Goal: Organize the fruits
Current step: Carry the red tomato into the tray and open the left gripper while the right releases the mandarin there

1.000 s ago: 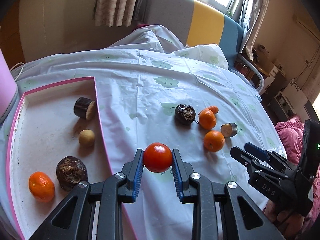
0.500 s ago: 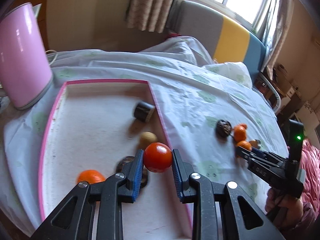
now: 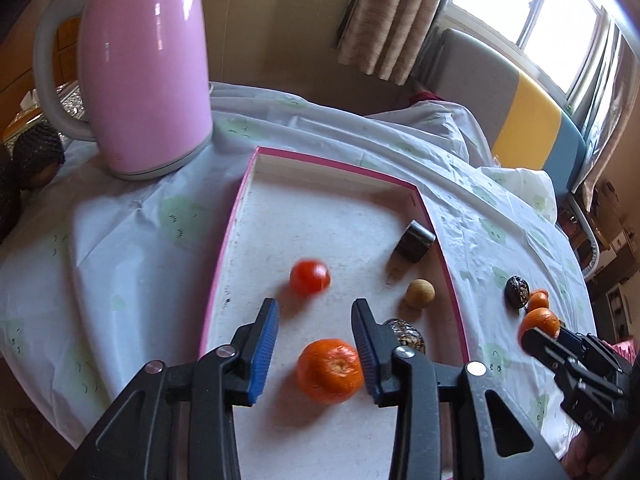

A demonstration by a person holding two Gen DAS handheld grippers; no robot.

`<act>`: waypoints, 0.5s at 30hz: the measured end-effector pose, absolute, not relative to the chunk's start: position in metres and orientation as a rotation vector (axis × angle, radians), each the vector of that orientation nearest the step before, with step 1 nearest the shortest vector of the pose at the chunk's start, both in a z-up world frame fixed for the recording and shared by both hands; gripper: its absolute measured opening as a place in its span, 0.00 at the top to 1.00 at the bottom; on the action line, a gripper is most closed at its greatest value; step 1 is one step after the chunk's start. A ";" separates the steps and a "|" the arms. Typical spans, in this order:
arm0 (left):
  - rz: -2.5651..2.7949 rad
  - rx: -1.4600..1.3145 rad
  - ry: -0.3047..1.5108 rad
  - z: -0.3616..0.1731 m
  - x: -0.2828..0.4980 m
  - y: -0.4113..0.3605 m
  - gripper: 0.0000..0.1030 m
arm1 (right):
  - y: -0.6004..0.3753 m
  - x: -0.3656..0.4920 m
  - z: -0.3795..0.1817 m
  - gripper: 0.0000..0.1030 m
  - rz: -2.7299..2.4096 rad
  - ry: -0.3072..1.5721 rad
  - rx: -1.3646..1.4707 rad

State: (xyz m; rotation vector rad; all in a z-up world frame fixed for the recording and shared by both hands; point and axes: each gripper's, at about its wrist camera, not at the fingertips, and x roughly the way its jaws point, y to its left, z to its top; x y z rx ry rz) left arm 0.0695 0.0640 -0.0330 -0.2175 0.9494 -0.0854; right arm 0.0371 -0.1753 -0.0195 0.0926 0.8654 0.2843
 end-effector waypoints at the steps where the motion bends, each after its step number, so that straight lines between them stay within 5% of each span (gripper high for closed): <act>1: -0.082 -0.221 0.946 -0.032 0.066 0.066 0.58 | -0.163 0.036 -0.016 0.65 0.318 0.860 0.079; 15: -0.047 -0.182 0.871 -0.012 0.033 0.081 0.54 | -0.073 0.024 -0.019 0.62 0.498 0.889 0.001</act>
